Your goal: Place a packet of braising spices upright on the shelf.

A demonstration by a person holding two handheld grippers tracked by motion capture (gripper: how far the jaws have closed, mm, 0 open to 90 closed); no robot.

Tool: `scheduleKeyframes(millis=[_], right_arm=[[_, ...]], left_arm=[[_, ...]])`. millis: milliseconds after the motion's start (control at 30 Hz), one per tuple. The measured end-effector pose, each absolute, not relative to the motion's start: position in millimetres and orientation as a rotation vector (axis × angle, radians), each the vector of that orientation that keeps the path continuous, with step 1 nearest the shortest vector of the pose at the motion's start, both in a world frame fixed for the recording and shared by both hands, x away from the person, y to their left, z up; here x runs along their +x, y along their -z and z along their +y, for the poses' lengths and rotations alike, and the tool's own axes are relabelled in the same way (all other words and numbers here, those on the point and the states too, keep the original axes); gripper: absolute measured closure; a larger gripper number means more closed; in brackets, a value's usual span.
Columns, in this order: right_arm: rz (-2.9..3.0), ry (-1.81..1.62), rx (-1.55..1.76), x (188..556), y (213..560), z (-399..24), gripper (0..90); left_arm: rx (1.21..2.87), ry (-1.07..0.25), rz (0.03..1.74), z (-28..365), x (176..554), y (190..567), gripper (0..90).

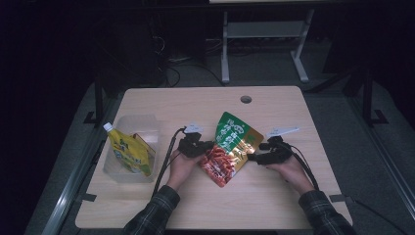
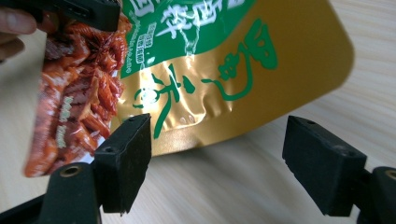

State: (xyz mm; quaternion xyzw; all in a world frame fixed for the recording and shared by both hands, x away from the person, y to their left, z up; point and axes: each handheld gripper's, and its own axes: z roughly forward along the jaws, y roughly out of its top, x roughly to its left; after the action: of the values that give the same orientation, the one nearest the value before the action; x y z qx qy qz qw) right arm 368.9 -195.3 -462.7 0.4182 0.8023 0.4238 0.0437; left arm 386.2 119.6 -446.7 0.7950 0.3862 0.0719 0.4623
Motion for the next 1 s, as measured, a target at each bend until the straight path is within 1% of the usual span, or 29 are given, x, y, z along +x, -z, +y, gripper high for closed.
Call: scheduleKeyframes(millis=[167,233,333,400,433,467,533,567,600,667,700,733,800,833,867,900,1000], right_arm=[[2.450,-1.459,1.266,374.5,466.4,-183.8,23.8],[2.439,-1.500,1.252,376.5,467.4,-178.8,27.2],[2.391,-1.623,1.235,379.8,466.8,-175.1,39.4],[2.364,-1.712,1.223,381.3,465.2,-172.0,50.0],[2.360,-1.735,1.218,382.0,465.2,-170.8,53.6],[2.353,-1.753,1.217,382.2,465.1,-169.0,60.7],[2.333,-1.777,1.210,381.7,463.1,-166.2,71.6],[2.319,-1.792,1.207,381.8,461.3,-166.4,80.0],[2.308,-1.806,1.191,381.2,458.5,-166.9,84.4],[2.299,-1.788,1.160,380.6,452.5,-165.7,88.5],[2.291,-1.793,1.145,380.9,449.7,-165.6,88.9],[2.287,-1.801,1.132,381.6,446.4,-166.0,89.2],[2.287,-1.792,1.109,382.4,437.7,-165.1,89.4],[2.286,-1.794,1.090,382.3,433.2,-164.3,89.4],[2.285,-1.795,1.078,382.3,428.9,-163.0,89.5],[2.282,-1.791,1.066,382.0,424.6,-161.3,89.5],[2.277,-1.803,1.027,385.0,411.2,-154.7,89.7]], left_arm=[[1.897,-0.177,0.929,128.0,383.4,431.8,90.0],[1.880,-0.185,0.921,130.1,381.6,427.4,90.0],[1.866,-0.187,0.917,132.6,380.3,423.9,90.0],[1.859,-0.187,0.918,133.0,379.4,422.7,89.9],[1.854,-0.188,0.920,132.8,379.3,422.7,89.9],[1.854,-0.191,0.922,132.5,379.2,422.9,89.8],[1.852,-0.201,0.925,133.3,380.0,423.3,89.8],[1.850,-0.192,0.926,133.8,380.3,423.6,89.6],[1.855,-0.191,0.921,134.4,379.9,423.3,89.4],[1.866,-0.214,0.916,134.3,378.0,421.3,88.8],[1.874,-0.226,0.921,135.1,377.4,420.5,87.8],[1.877,-0.243,0.934,136.8,377.0,419.6,84.2],[1.889,-0.248,0.949,142.2,376.2,416.7,69.0],[1.887,-0.229,0.958,144.2,374.6,415.3,64.8],[1.903,-0.235,0.967,145.3,372.1,413.9,55.8],[1.918,-0.250,0.968,145.7,368.2,412.8,49.3],[1.947,-0.227,0.960,148.3,357.0,411.0,39.8]])
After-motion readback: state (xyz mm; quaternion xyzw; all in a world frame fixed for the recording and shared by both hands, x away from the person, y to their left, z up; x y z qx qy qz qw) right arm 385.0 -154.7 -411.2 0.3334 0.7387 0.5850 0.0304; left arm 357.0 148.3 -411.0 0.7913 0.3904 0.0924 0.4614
